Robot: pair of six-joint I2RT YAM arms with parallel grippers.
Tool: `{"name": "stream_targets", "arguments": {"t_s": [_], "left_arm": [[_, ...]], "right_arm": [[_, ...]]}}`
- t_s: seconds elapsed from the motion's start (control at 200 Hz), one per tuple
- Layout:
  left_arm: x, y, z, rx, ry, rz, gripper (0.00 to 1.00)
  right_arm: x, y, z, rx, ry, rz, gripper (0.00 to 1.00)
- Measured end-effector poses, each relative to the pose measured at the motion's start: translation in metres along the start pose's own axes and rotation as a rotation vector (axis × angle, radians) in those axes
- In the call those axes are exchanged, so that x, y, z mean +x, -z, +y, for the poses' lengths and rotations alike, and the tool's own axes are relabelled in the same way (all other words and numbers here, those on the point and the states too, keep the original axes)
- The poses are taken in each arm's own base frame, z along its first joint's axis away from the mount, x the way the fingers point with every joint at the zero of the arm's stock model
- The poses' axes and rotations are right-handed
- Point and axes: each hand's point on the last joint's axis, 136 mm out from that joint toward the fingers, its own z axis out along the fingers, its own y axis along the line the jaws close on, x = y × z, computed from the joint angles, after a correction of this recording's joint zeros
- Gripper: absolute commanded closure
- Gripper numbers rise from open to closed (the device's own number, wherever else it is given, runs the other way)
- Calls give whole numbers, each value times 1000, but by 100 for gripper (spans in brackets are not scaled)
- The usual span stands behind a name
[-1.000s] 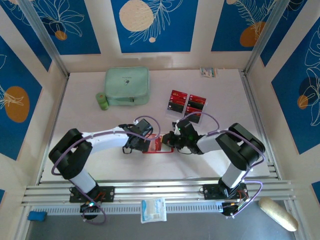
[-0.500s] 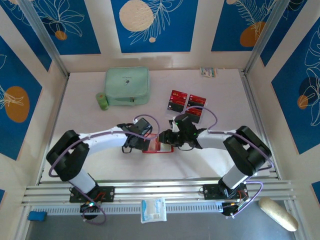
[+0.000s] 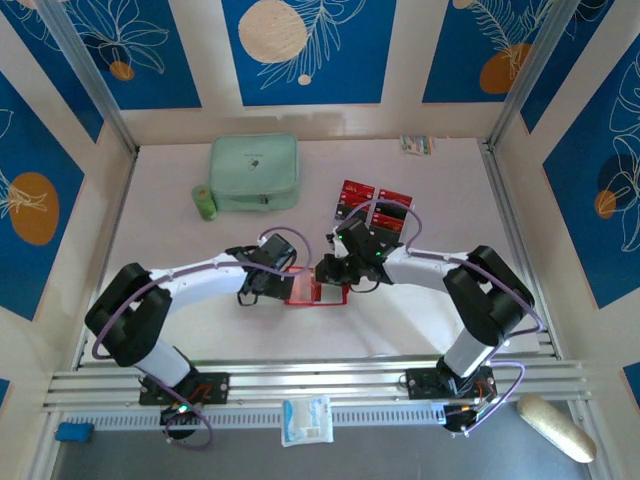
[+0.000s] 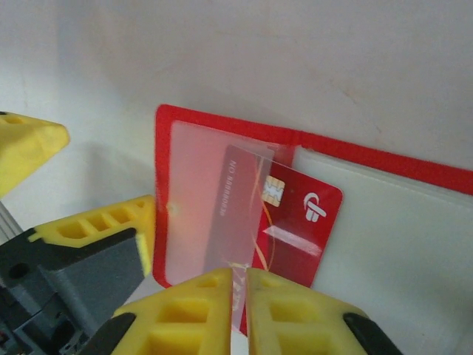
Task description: Put the credit cards into the card holder
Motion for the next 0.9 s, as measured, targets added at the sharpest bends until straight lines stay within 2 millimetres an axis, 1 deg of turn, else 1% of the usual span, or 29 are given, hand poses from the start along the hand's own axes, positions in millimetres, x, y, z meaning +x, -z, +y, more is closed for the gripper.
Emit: {"name": "stream_targets", "arguments": {"t_s": [0.11, 0.28, 0.565, 0.74, 0.83, 0.9], "left_arm": [[5, -3, 3, -6, -1, 11, 0], [5, -4, 2, -3, 1, 3, 0], [3, -5, 1, 3, 5, -5, 0], [2, -5, 4, -1, 13, -4, 0], [-1, -2, 8, -1, 27, -12, 0], [-3, 0, 12, -3, 42, -18, 0]], "right_arm": [[6, -9, -6, 26, -3, 28, 93], [10, -20, -11, 54, -4, 55, 96], [9, -40, 5, 44, 27, 83, 100], [9, -39, 7, 44, 26, 83, 99], [6, -33, 8, 42, 19, 73, 99], [2, -25, 12, 31, 21, 55, 99]]}}
